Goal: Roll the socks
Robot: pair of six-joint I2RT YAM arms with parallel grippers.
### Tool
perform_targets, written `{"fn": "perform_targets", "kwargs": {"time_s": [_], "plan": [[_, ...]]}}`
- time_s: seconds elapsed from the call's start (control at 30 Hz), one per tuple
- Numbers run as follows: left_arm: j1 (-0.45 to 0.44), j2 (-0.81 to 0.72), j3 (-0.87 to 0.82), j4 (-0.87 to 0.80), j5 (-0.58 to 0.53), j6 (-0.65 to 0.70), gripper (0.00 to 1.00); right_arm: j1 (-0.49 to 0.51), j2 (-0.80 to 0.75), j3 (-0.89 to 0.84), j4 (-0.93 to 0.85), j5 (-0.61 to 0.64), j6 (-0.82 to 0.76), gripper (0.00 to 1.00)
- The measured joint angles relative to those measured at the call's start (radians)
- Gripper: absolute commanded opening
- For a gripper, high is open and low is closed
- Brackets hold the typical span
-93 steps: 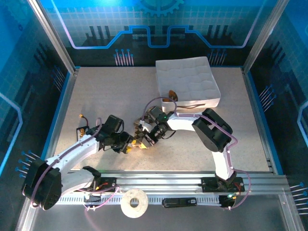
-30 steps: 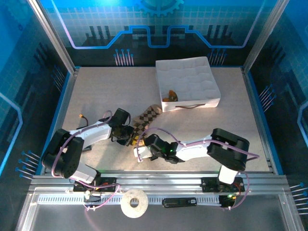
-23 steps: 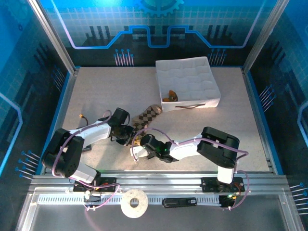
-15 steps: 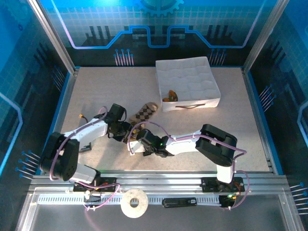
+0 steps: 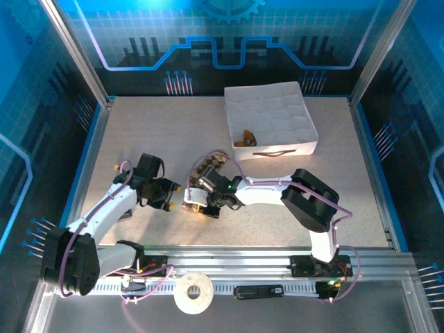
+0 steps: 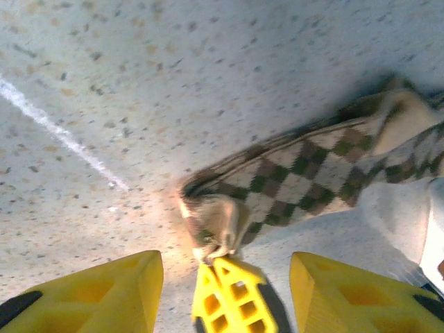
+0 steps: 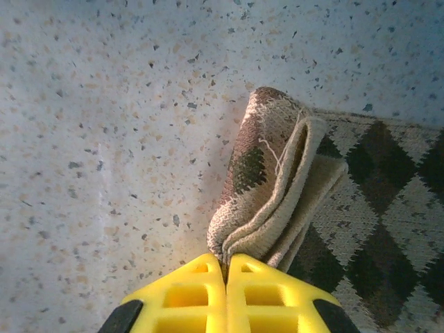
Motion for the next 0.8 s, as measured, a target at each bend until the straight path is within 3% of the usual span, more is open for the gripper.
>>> {"fn": "perform_targets", "kwargs": {"time_s": [0.33, 0.6, 0.8], "plan": [[-0.135, -0.012, -0.092, 0.148, 0.015, -0.052, 0.48, -0.127, 0.104, 0.108, -0.108, -0.327, 0.193, 0.00], [-0.164, 0.077, -0.110, 0.255, 0.011, -0.083, 0.53, -0.173, 0.147, 0.144, -0.151, -0.451, 0.284, 0.00], [-0.174, 0.185, -0.106, 0.316, 0.005, -0.088, 0.49, -0.183, 0.169, 0.158, -0.166, -0.504, 0.332, 0.00]]}}
